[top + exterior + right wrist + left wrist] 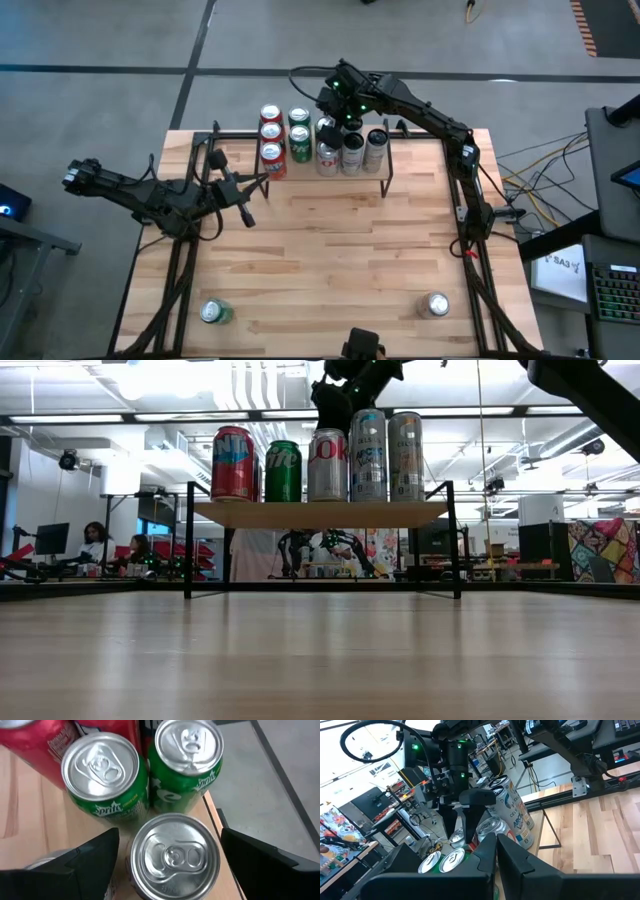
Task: Place canned beverage on shelf
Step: Put the left silver soda can on the shelf aligned with the other silver soda can
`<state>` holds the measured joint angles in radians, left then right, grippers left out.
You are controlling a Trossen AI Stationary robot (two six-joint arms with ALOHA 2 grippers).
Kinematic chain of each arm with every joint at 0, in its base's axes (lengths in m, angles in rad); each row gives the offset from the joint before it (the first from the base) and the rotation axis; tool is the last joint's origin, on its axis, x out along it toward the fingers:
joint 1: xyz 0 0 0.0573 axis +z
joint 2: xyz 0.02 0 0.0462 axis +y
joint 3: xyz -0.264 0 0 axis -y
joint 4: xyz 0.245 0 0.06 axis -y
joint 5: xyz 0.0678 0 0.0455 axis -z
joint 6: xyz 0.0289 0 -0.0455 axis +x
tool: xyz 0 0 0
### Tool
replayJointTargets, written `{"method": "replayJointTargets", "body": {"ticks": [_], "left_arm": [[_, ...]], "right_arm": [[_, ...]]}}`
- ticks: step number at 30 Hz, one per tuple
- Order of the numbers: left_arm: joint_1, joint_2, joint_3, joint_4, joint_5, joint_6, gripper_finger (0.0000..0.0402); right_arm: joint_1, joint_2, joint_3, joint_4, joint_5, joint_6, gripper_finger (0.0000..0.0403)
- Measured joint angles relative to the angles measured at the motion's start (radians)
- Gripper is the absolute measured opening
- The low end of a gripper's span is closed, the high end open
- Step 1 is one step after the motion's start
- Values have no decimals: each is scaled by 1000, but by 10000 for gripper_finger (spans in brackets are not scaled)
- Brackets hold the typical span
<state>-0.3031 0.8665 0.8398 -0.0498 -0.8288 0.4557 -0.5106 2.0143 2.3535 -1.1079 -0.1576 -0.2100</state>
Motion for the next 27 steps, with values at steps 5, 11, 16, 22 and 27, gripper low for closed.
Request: {"method": "replayJointTargets", "body": {"ticks": [5, 11, 16, 22, 27], "left_arm": [[0, 0, 0, 0, 0, 0, 0], [0, 0, 0, 0, 0, 0, 0], [0, 2, 0, 2, 0, 0, 0], [0, 2, 0, 3, 0, 0, 0], [0, 2, 0, 3, 0, 0, 0]], "right_arm": [[0, -12, 1, 21, 13, 0, 337], [0, -34, 2, 49, 97, -2, 336], [0, -47, 2, 110, 99, 15, 321], [22, -49, 2, 154, 106, 39, 257], [58, -61, 2, 155, 106, 27, 156]]}}
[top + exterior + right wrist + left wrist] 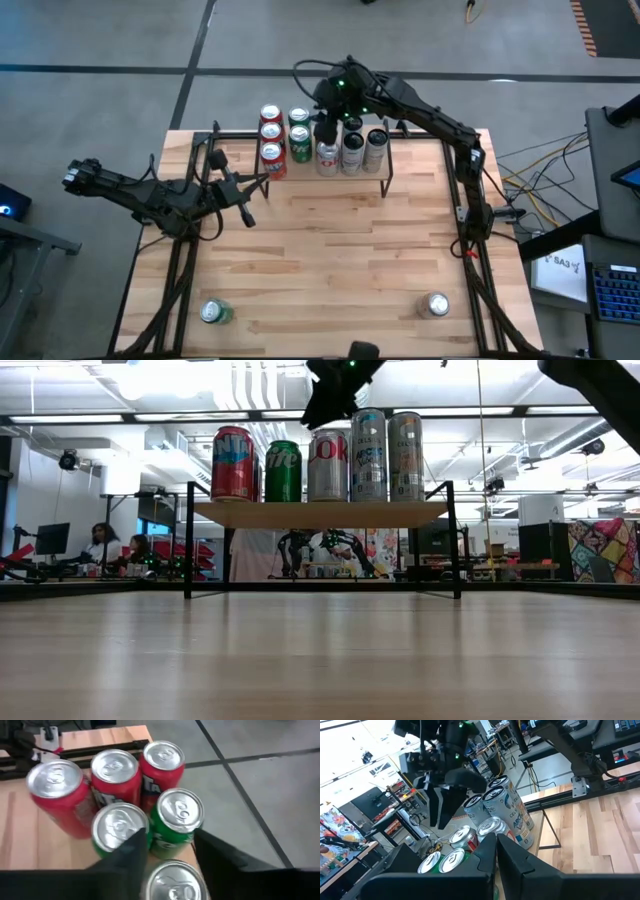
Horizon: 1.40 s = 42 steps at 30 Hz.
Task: Place canned beverage on shelf
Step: Put the left silver soda can on the shelf aligned with the other silver soda can
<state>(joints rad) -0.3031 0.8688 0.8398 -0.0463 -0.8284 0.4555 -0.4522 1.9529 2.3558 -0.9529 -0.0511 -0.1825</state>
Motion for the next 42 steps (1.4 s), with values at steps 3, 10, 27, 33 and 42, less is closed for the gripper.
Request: {"method": "replayJointTargets", "body": {"ticks": [3, 10, 27, 33, 42], "left_arm": [[0, 0, 0, 0, 0, 4, 0], [0, 0, 0, 0, 0, 7, 0], [0, 3, 0, -8, 0, 6, 0], [6, 42, -1, 38, 61, 0, 0], [101, 138, 32, 203, 192, 49, 0]], "right_arm": [[23, -7, 0, -24, 44, 0, 83], [80, -1, 0, -141, 281, 31, 10], [94, 13, 0, -140, 288, 123, 9], [102, -70, 0, -167, 279, 47, 9], [136, -235, -95, -179, 103, 25, 9]]}}
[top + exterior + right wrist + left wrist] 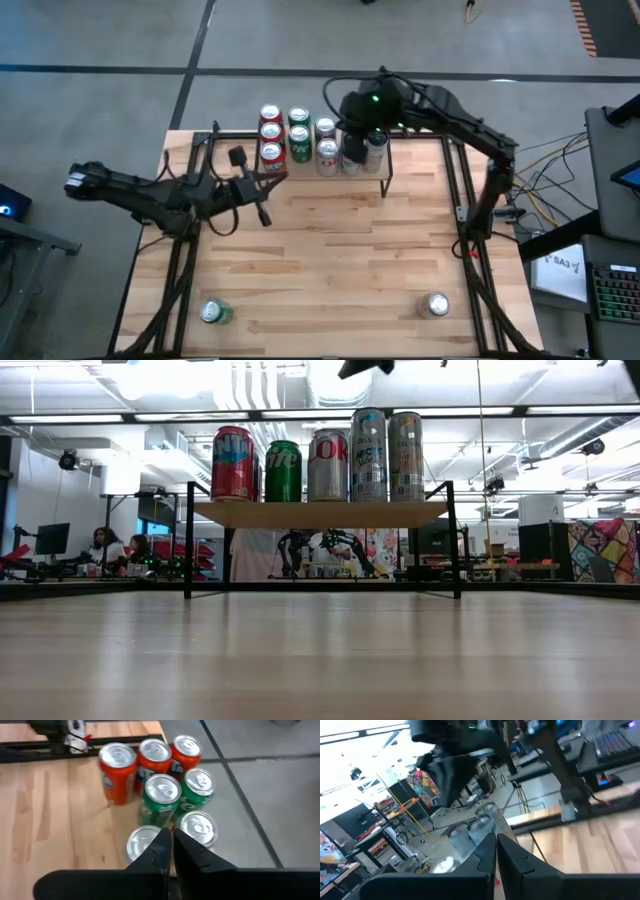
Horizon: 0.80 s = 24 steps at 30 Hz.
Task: Place canned beverage on shelf
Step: Put the left silver soda can on the shelf aligned with the other silver soda can
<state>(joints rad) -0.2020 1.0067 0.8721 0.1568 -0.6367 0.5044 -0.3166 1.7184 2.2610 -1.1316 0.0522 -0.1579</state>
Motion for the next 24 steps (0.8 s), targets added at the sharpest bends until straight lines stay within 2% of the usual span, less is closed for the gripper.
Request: {"method": "replayJointTargets", "body": {"ticks": [3, 11, 19, 24], "left_arm": [[49, 38, 52, -10, 53, 2, 0], [217, 151, 203, -180, 222, -22, 0], [394, 280, 313, -275, 388, -8, 0], [477, 351, 369, -302, 421, 15, 0]], "right_arm": [[25, -80, -123, 59, -1, -17, 9], [60, -303, -515, 291, 0, -10, 9], [59, -426, -758, 444, 0, -83, 9], [59, -463, -877, 555, 0, -115, 9]]}}
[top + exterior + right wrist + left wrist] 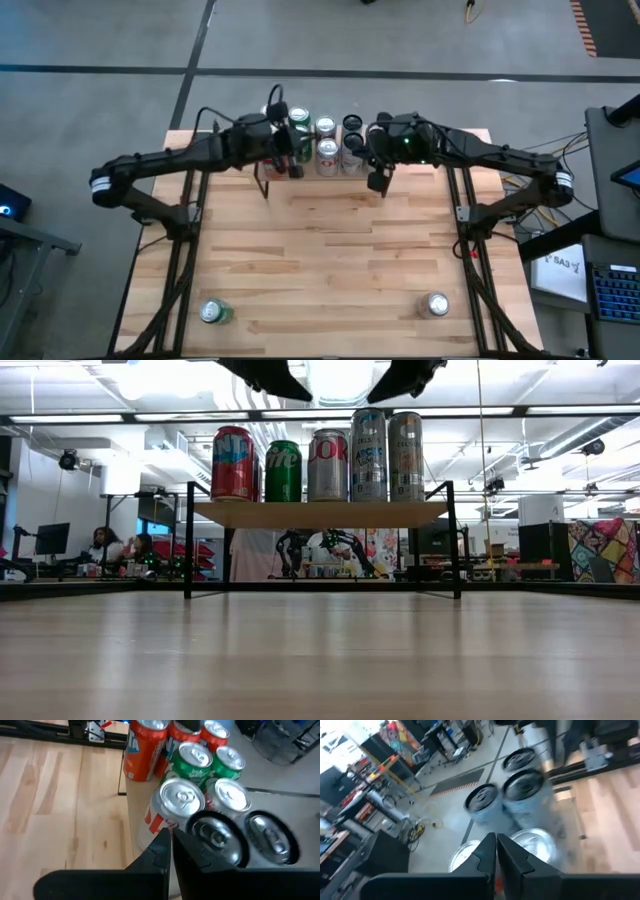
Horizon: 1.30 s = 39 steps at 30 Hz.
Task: Place canned beverage on shelf
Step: Put the left silver soda can on the shelf aligned with the other silver soda can
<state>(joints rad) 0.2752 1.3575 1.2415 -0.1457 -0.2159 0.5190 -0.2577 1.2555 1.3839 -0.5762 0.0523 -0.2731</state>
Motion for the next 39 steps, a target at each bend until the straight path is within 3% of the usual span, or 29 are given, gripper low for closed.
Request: {"method": "replayJointTargets", "body": {"ticks": [6, 17, 39], "left_arm": [[64, 72, 65, -38, -1, -4, 0], [69, 194, 175, -70, -1, -20, 0], [89, 258, 204, -125, -14, -35, 0]], "right_arm": [[0, -20, -74, 42, 0, -6, 9], [0, -73, -77, -6, -1, 11, 9], [3, -108, -77, -74, -4, 54, 9]]}}
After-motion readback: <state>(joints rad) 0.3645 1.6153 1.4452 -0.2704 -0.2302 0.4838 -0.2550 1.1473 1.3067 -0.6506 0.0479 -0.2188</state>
